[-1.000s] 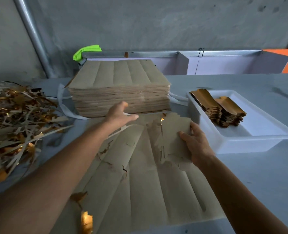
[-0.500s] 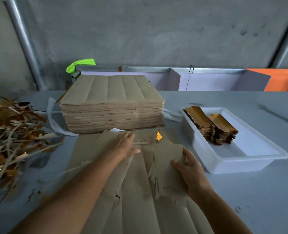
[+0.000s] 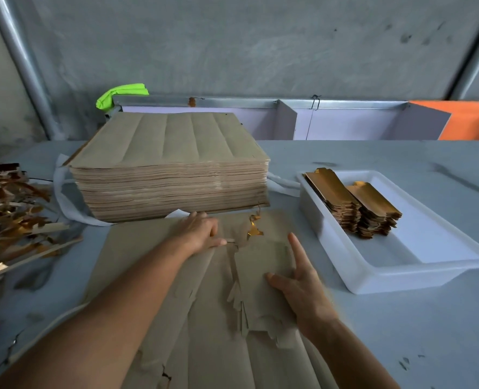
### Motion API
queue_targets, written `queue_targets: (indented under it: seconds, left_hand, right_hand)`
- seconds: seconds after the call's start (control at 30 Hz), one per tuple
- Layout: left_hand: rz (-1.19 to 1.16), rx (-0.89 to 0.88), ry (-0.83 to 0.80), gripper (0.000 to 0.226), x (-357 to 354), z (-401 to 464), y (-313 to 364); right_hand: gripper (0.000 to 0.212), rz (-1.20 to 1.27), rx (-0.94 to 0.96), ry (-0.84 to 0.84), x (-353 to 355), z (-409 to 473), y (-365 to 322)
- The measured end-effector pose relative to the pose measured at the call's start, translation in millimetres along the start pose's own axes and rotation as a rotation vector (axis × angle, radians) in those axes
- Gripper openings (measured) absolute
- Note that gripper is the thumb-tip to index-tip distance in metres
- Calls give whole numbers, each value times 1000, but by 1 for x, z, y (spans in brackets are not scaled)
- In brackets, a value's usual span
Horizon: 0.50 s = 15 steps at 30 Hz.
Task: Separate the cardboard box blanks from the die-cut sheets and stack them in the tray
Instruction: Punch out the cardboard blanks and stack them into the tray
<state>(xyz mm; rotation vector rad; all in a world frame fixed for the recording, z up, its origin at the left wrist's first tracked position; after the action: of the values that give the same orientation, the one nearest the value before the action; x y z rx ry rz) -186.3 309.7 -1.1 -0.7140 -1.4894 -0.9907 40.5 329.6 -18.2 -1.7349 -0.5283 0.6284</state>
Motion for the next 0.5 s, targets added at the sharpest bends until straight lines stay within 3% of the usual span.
queue_targets:
  seconds: [0.23,0.33,0.5]
  left_hand:
    - [-102,-52,90,26,10,-12,5]
    - [-309,-16,157,10,34,-11,4]
    - [-651,-30,399,7,93,-12,10]
  right_hand:
    - [31,-113,-74,54,-6,2,8]
    - [30,-248,-31,130,-2,5,0]
    - [28,-641,184,119,-27,13,-49]
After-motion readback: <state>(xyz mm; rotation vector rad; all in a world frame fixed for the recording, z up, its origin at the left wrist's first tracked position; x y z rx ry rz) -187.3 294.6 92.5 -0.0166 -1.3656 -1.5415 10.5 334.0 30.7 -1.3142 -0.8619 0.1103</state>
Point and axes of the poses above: each hand's wrist, its own z-axis towards the middle knuckle, its own x-axis out of the back of the hand, y = z × x, the point moved 9 cm from there along z, towards the middle knuckle, and after that the axes turned 2 degrees about -x, right-handed, at the moved point
